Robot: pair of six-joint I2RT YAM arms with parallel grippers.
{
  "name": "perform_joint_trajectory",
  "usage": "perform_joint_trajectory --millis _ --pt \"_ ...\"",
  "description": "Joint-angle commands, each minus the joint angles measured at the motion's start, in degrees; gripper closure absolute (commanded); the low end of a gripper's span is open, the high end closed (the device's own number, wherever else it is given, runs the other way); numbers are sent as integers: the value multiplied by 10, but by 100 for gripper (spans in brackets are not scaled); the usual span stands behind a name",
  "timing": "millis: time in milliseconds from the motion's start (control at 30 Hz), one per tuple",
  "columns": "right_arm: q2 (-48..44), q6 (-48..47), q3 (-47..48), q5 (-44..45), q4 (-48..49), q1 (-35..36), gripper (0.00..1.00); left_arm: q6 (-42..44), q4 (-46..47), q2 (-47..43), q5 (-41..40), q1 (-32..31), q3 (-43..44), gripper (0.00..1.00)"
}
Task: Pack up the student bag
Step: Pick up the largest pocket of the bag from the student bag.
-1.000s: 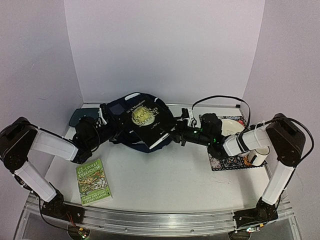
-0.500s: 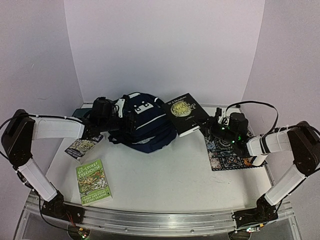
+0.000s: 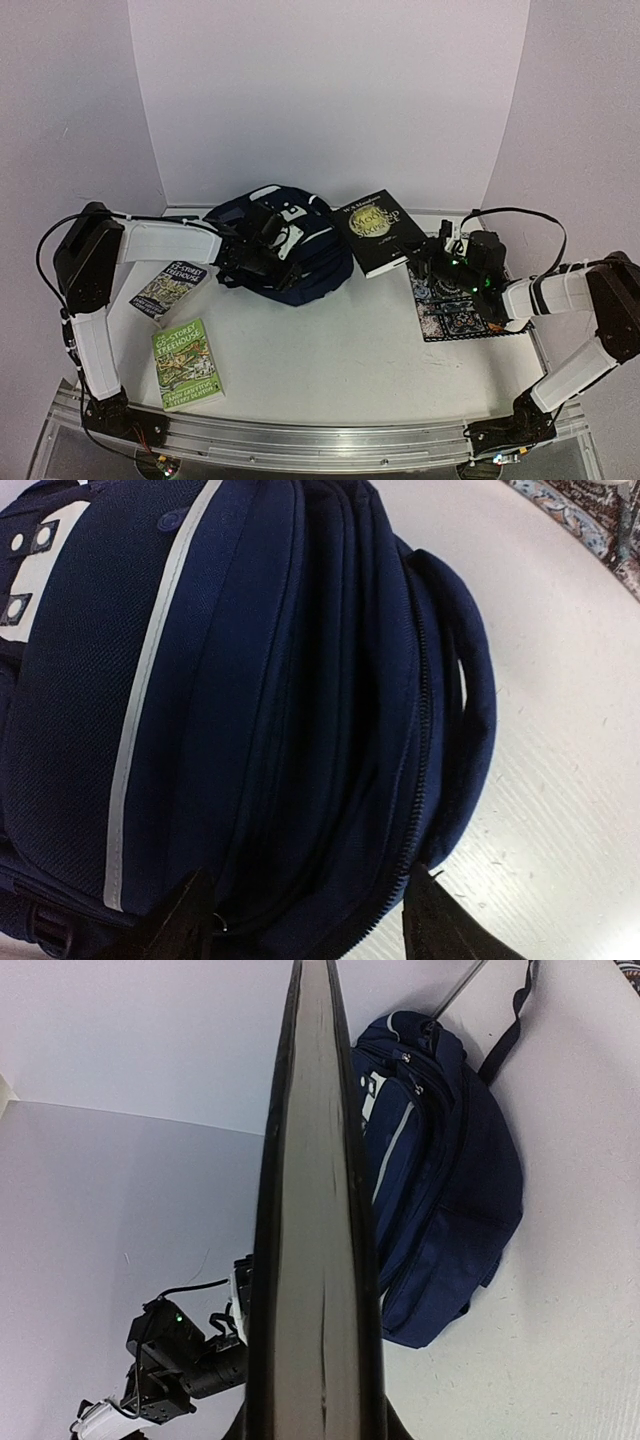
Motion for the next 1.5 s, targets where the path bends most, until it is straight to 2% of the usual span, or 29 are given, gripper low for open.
perform_joint_trajectory --millis 0,100,300,433,733,967,1200,1467 --pt "-45 -9 12 -10 105 -3 100 32 -33 18 -52 -7 54 41" --pt "-47 -9 12 -10 103 -4 100 40 -41 33 -55 -9 68 45" --pt "-50 -10 8 -9 102 -3 100 53 -53 64 -58 -23 87 47" --pt "-52 -10 5 -10 102 -3 100 53 -54 85 -101 -24 102 53" --pt "-65 1 -8 -16 87 -3 100 62 -56 41 -226 -49 123 100" --pt "-93 26 -35 -23 54 -1 100 92 -54 1 -342 -66 170 100" --pt "-147 13 -50 -10 -38 26 100 139 -40 1 -429 -73 234 100" --pt "-100 27 -9 23 -23 101 100 226 60 -20 -474 -115 231 100"
